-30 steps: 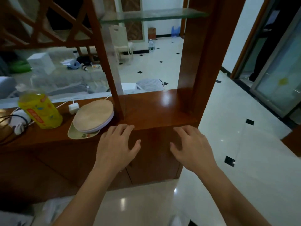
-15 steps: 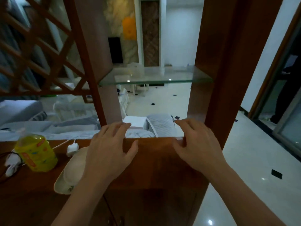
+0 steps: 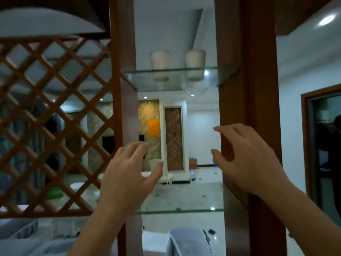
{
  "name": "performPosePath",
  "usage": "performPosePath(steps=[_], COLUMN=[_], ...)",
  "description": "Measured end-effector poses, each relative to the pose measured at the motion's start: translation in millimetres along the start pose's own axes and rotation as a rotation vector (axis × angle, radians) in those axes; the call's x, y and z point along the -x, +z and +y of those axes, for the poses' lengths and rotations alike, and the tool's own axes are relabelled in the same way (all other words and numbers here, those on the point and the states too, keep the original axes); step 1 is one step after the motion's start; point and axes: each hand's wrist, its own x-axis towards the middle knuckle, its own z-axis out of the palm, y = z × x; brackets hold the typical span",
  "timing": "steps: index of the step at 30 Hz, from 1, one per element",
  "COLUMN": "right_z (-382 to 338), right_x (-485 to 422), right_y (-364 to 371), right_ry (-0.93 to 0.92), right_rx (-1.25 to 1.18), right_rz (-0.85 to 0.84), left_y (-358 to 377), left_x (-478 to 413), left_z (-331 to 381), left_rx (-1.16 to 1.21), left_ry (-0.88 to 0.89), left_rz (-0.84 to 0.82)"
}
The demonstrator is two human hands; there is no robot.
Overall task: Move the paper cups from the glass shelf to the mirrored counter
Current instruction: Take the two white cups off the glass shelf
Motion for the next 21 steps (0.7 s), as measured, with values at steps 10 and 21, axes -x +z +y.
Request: performPosePath(steps=[10,21], right_z=[12,24], right_x=[-81,-204], right_y=[-20,-20], right_ry=[-0.048,-0.060], right_rx=[0.000,-0.053], right_rz=[0.237,0.257], left_y=[-32,-49], left_x=[-99,-228], left_z=[3,5], left_rx=[0.248,0.220], left_ry=[0.067,-0.018], left_rz=[0.188,0.280])
